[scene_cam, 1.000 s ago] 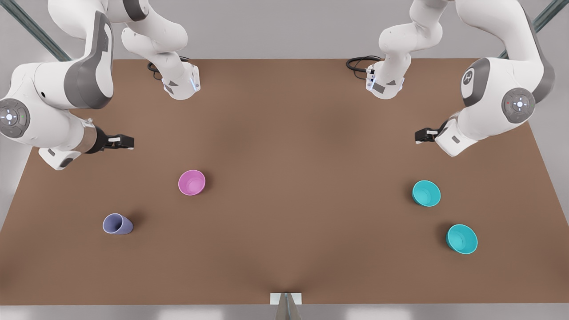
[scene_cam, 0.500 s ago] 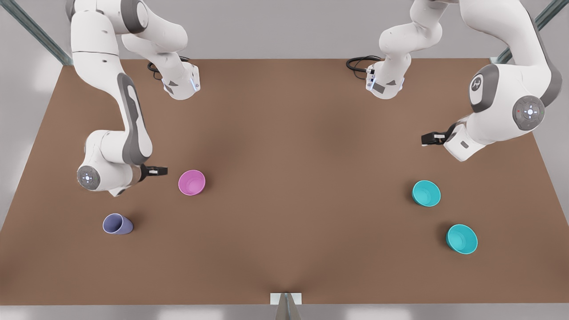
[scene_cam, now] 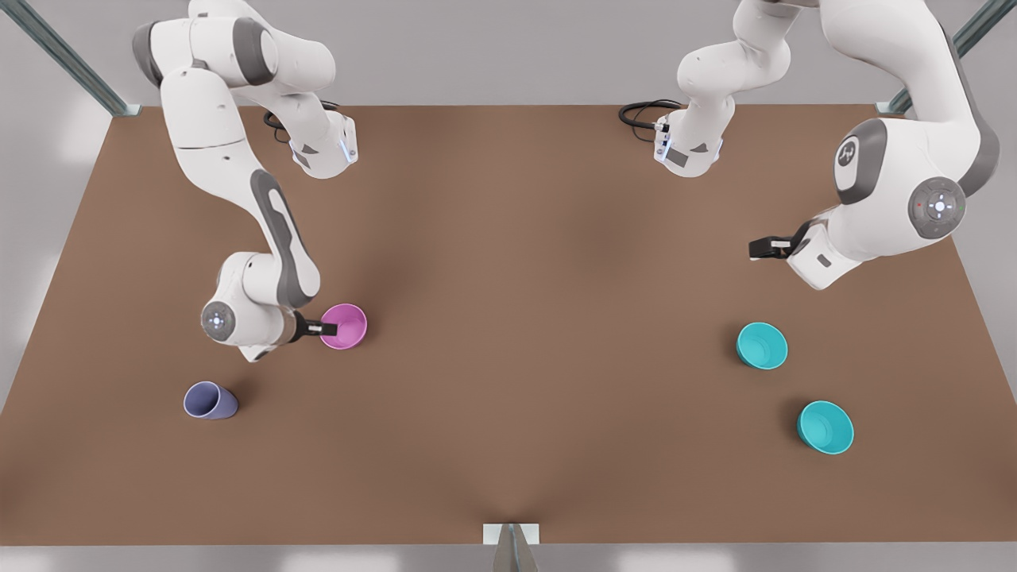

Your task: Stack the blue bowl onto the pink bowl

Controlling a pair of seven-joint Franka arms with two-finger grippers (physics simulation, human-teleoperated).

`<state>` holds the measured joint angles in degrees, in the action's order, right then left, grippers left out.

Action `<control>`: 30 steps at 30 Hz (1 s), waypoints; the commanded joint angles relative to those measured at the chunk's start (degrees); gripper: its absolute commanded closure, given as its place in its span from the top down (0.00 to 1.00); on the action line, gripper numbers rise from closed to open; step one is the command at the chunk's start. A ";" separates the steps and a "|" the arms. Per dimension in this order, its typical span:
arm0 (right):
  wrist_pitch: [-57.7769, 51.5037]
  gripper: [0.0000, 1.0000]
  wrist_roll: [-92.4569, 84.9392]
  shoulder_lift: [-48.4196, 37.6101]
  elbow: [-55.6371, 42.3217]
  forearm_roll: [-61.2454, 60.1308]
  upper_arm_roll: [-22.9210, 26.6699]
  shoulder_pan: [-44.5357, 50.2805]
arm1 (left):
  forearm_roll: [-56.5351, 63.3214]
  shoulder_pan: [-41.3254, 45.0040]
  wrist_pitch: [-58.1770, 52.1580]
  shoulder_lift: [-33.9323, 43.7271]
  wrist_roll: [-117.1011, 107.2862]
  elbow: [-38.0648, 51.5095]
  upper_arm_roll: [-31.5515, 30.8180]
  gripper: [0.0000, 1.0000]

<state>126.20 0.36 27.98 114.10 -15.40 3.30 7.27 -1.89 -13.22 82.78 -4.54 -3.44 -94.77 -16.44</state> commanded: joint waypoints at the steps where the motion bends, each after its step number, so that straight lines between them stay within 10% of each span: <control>1: 2.65 1.00 0.26 0.59 0.16 -0.33 -0.05 0.11 | 0.05 0.13 -0.16 -0.03 -0.17 0.03 -0.08 1.00; 4: 2.65 0.98 0.34 0.59 1.65 -0.60 -0.05 0.90 | 0.05 0.04 -0.16 -0.74 -0.17 0.03 -0.08 1.00; 6: 2.39 0.44 0.26 0.59 1.91 -0.95 -0.05 1.08 | 0.05 0.04 -0.16 -0.74 -0.17 0.03 -0.08 1.00; 8: 0.28 0.21 0.34 0.23 1.12 -1.04 -0.14 1.60 | 0.05 0.04 -0.16 -0.74 -0.17 0.03 -0.08 1.00; 14: -5.78 0.21 0.61 -0.38 -4.41 -3.41 -0.75 1.69 | 0.05 0.04 -0.69 -0.74 -0.17 0.03 -0.08 1.00; 19: -13.17 0.21 32.58 12.17 -33.49 -14.22 -1.72 15.57 | 0.05 0.04 -0.69 -0.74 -0.25 0.03 -0.17 1.00; 28: 8.28 0.21 51.94 31.61 -49.85 -14.40 -3.30 21.99 | -2.32 0.65 -4.03 -4.43 -1.04 6.62 -0.08 1.00; 29: 8.19 1.00 51.85 31.52 -49.85 -14.22 -3.22 22.08 | -2.24 0.74 -5.87 -4.26 -0.78 6.71 -0.17 1.00; 30: 8.10 1.00 51.93 31.43 -49.85 -14.40 -3.22 22.08 | -2.24 0.65 -6.14 -4.17 -0.69 7.59 -0.08 1.00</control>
<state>130.18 25.54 59.35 64.28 -29.62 0.09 29.30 -3.84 -12.38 78.97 -8.79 -3.76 -87.58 -16.51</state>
